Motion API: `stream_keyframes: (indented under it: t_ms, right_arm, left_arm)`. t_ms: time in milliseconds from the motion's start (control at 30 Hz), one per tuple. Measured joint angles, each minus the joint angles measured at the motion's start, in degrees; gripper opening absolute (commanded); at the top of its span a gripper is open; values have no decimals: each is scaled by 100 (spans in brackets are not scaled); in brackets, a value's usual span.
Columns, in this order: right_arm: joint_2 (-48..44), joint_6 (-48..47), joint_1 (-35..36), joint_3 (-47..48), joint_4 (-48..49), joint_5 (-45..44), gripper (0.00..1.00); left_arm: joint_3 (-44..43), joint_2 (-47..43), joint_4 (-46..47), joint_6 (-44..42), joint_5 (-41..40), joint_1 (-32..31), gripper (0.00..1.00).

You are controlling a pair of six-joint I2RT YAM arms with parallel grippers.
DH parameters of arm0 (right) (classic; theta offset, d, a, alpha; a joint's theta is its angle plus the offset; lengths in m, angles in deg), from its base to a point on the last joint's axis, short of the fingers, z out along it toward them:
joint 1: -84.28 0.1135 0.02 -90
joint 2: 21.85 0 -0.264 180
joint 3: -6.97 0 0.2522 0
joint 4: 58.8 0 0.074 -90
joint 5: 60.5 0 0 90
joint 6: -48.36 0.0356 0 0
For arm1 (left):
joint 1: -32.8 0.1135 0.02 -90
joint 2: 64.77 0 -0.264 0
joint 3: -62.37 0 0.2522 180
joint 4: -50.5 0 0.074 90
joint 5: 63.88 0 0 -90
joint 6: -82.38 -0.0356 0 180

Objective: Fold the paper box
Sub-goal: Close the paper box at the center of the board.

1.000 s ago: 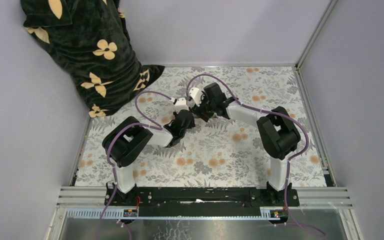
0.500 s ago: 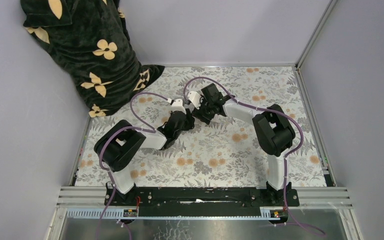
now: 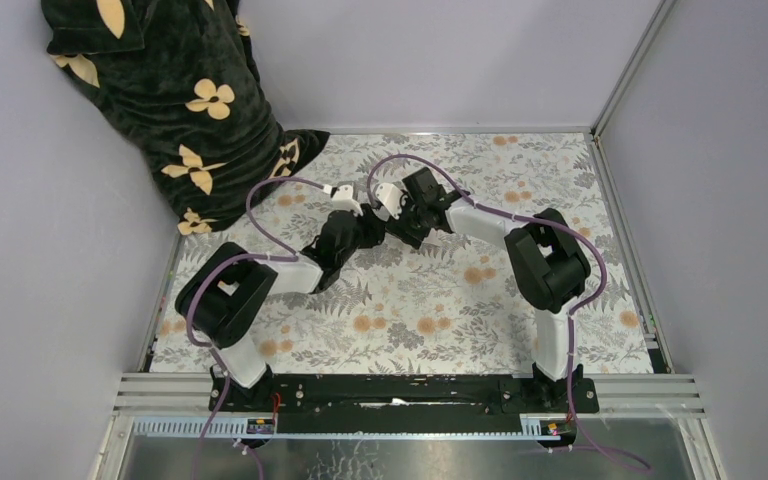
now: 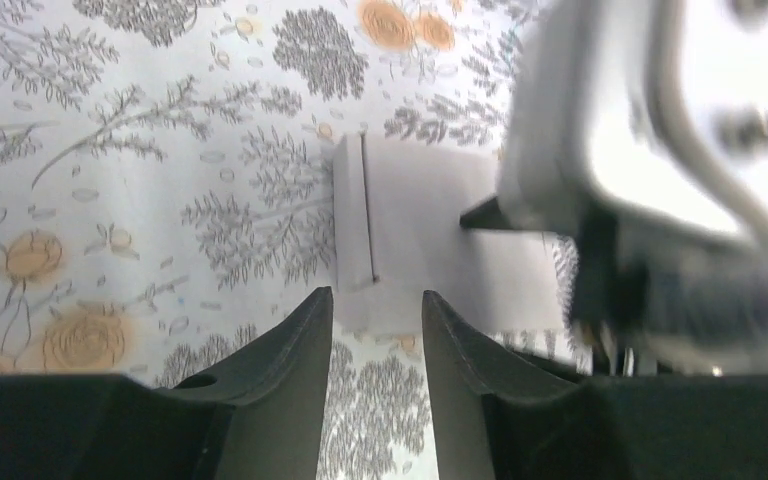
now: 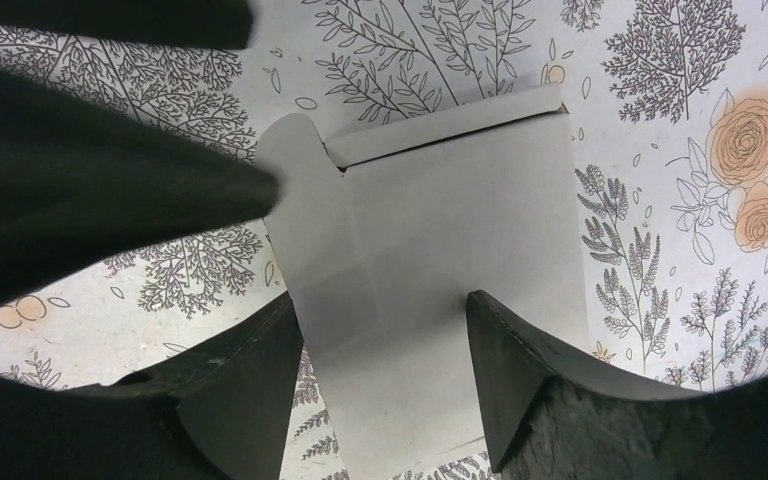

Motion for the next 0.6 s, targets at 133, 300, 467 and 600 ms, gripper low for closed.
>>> stream_keyframes:
  t_ms: [133,300,467,600]
  right_arm:
    - [-37,48,-11,-131,133,-15,65]
    - [-184,0,-13,-341,219,2,65]
    - [-356,-7,-13,-549,221,87,62]
    - [-553,4,-13,-785,229,199,61]
  left_arm:
    - [-256,289,129,267,201,339,43]
    - [-271,529,157,822,380,953,42]
    - [-911,1147,2,1071,750,1185,42]
    - [-1480,1473,-22,1202,1231,1189,42]
